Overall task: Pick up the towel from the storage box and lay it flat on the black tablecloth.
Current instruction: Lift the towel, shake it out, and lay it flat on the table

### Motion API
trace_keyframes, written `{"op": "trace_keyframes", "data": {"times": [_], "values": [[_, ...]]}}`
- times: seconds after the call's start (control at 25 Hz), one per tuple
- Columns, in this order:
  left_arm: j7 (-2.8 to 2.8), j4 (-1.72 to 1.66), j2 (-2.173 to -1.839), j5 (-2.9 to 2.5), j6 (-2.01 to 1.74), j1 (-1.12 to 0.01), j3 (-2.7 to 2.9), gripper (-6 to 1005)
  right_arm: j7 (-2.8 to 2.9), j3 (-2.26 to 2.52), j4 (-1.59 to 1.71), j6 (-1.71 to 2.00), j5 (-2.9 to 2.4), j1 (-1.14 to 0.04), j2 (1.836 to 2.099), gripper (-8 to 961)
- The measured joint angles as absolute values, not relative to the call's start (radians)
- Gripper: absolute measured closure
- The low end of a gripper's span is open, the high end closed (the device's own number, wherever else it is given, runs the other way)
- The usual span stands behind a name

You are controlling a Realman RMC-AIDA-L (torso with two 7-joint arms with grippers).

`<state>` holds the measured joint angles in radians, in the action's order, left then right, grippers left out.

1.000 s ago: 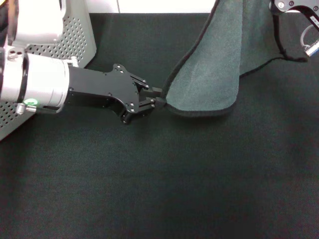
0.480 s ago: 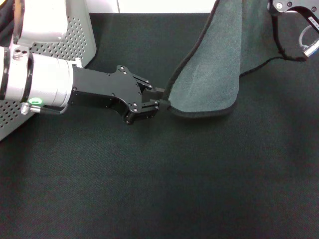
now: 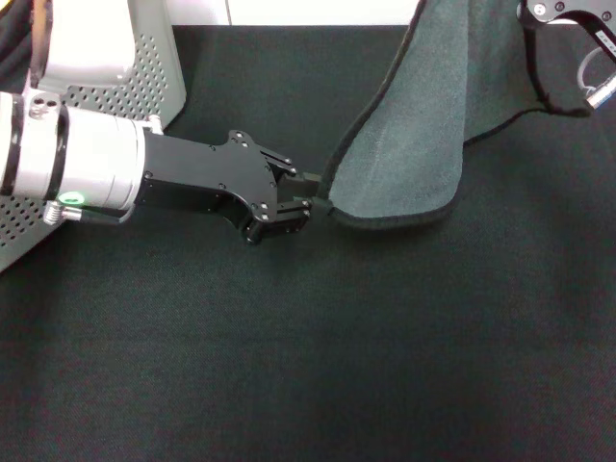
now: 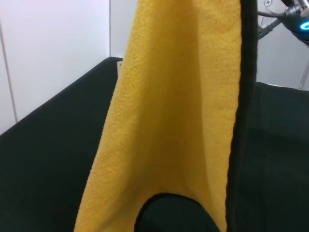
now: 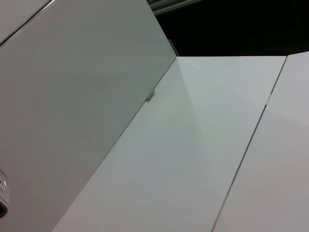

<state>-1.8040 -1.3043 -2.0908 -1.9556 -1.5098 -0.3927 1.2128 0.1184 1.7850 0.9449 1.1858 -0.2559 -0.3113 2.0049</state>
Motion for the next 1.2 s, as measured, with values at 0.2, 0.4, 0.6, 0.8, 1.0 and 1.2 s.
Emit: {"op": "trace_keyframes", "data": {"times": [0.2, 0.4, 0.6, 0.8, 1.0, 1.2], "values": [[-1.804, -1.303, -2.091, -1.955, -1.52, -0.393, 1.215, 761, 0.117, 1.784, 0.945, 1.186, -0.255, -0.311, 2.007, 897], [-1.804, -1.261, -2.091, -1.942, -1.522, -0.412, 1.215, 764, 0.117, 1.784, 0.944, 1.186, -0.257, -0.31, 2.009, 894], [-1.802, -1.217, -2.091, -1.94, -1.522, -0.433, 1.21, 769, 0.117, 1.784, 0.943, 1.188, -0.259, -0.309, 2.009, 892], [-1.797, -1.214, -2.091, -1.94, -1.522, -0.434, 1.215, 776, 0.117, 1.784, 0.942, 1.198, -0.259, -0.305, 2.01, 889], [-1.793, -1.191, -2.091, -1.927, -1.522, -0.436, 1.215, 800, 0.119, 1.784, 0.932, 1.205, -0.259, -0.303, 2.01, 887], [-1.801, -1.175, -2.088, -1.893, -1.558, -0.444, 1.2, 894, 0.123, 1.784, 0.918, 1.221, -0.256, -0.301, 2.011, 884]]}}
